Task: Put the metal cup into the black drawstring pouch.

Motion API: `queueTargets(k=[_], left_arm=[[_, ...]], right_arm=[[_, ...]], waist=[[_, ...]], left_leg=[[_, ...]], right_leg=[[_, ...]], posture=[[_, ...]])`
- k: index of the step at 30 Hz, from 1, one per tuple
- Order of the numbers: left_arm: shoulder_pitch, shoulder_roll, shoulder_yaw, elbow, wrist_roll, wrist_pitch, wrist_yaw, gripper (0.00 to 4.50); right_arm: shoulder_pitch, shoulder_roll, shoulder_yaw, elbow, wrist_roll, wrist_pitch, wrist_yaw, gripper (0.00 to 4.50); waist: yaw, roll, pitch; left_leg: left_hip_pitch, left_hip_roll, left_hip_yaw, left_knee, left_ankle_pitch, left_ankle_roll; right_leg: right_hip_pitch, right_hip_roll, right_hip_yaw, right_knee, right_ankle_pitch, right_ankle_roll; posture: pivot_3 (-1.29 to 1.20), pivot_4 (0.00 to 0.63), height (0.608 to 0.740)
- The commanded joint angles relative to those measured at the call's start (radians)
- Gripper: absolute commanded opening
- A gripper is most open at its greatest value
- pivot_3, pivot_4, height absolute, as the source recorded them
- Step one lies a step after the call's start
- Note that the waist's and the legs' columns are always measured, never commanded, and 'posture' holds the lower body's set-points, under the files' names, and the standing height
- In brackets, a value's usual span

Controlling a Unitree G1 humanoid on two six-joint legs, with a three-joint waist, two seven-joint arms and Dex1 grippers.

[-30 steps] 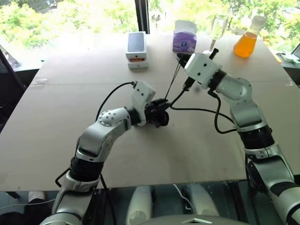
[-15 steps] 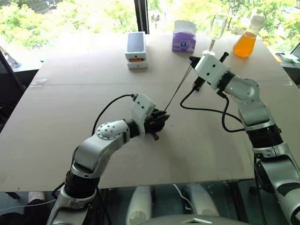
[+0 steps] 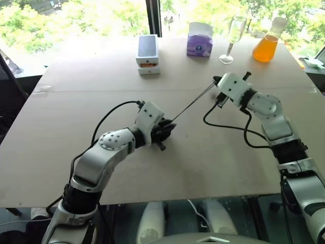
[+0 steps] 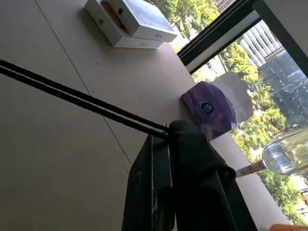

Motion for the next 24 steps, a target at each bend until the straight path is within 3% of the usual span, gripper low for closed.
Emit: queueTargets(k=[1, 4, 6, 8, 9, 11, 12, 15, 19, 23, 24], left_arm=[[0.005, 0.021, -0.013, 0.047, 0.050, 0.004, 0.003, 0.22], [-0.022, 0.002, -0.021, 0.044, 0.029, 0.016, -0.014, 0.22], [-0.042, -0.042, 0.020, 0.032, -0.029, 0.054, -0.007, 1.22], [-0.050, -0.079, 0.081, 0.004, -0.099, 0.101, -0.002, 1.72], [-0.050, -0.097, 0.122, -0.012, -0.149, 0.137, -0.001, 2.16], [-0.045, -0.116, 0.224, -0.036, -0.273, 0.219, -0.008, 2.98], [-0.051, -0.126, 0.282, -0.035, -0.329, 0.254, 0.002, 3.54], [-0.113, -0.155, 0.466, 0.035, -0.453, 0.328, 0.088, 3.56], [-0.205, -0.182, 0.652, 0.175, -0.543, 0.352, 0.219, 3.56], [-0.216, -0.124, 0.746, 0.320, -0.459, 0.212, 0.263, 3.56], [-0.215, -0.130, 0.764, 0.329, -0.461, 0.176, 0.268, 3.56]], right_arm=[[0.003, -0.016, -0.064, 0.005, 0.034, 0.006, -0.013, 0.00], [0.032, 0.018, -0.042, 0.004, 0.067, 0.023, 0.015, 0.00], [0.056, 0.041, -0.036, -0.011, 0.105, 0.056, 0.041, 0.00], [0.092, 0.043, -0.030, -0.028, 0.144, 0.081, 0.099, 0.00], [0.110, 0.036, -0.028, -0.037, 0.154, 0.091, 0.122, 0.60], [0.146, 0.014, -0.041, -0.053, 0.164, 0.118, 0.147, 1.25], [0.162, 0.004, -0.057, -0.062, 0.171, 0.136, 0.145, 1.88], [0.217, -0.024, -0.112, -0.101, 0.223, 0.207, 0.156, 3.26], [0.276, -0.058, -0.138, -0.170, 0.254, 0.233, 0.184, 3.26], [0.350, -0.083, -0.146, -0.274, 0.284, 0.266, 0.215, 4.43], [0.363, -0.085, -0.151, -0.288, 0.272, 0.257, 0.193, 4.43]], waist=[[0.000, 0.000, 0.000], [0.000, 0.000, 0.000], [0.000, 0.000, 0.000], [0.001, 0.000, 0.000], [0.001, 0.001, 0.000], [0.001, 0.001, 0.000], [0.001, 0.001, 0.000], [0.002, 0.000, 0.000], [0.001, 0.000, 0.000], [-0.004, 0.000, 0.000], [-0.004, 0.000, 0.000]], left_leg=[[0.000, 0.000, 0.000, 0.000, 0.000, 0.000], [0.001, 0.000, 0.000, 0.000, 0.000, 0.000], [0.001, 0.000, 0.000, 0.000, 0.000, 0.000], [0.000, 0.001, 0.000, 0.000, 0.000, 0.000], [0.000, 0.001, 0.000, 0.001, 0.000, 0.000], [-0.001, 0.001, -0.001, 0.001, 0.000, 0.000], [-0.001, 0.001, -0.001, 0.001, 0.000, 0.000], [-0.001, 0.002, -0.002, 0.001, 0.000, 0.000], [0.001, 0.000, -0.003, 0.002, 0.000, 0.001], [0.001, 0.000, -0.002, 0.002, 0.000, 0.001], [0.001, 0.000, -0.002, 0.001, 0.000, 0.000]], right_leg=[[0.000, 0.000, 0.000, 0.000, 0.000, 0.000], [0.000, 0.000, 0.000, 0.000, 0.000, 0.000], [0.000, 0.000, 0.000, 0.000, 0.000, 0.000], [0.000, 0.000, 0.000, 0.000, 0.000, 0.000], [0.000, 0.000, 0.000, 0.000, 0.000, 0.000], [0.000, 0.000, -0.001, 0.000, 0.000, 0.000], [0.000, 0.000, -0.001, 0.000, 0.000, 0.000], [0.000, 0.000, -0.001, 0.001, 0.000, 0.000], [0.002, 0.000, -0.002, 0.001, 0.000, 0.000], [0.002, 0.001, -0.002, 0.001, 0.000, 0.000], [0.002, 0.001, -0.001, 0.000, 0.000, 0.000]], posture=[[0.00, 0.150, 0.740], [0.00, 0.150, 0.740], [0.00, 0.150, 0.740], [0.00, 0.150, 0.740], [0.00, 0.150, 0.740], [0.00, 0.150, 0.740], [0.00, 0.150, 0.740], [0.00, 0.150, 0.740], [0.00, 0.150, 0.740], [0.00, 0.150, 0.740], [0.00, 0.150, 0.740]])
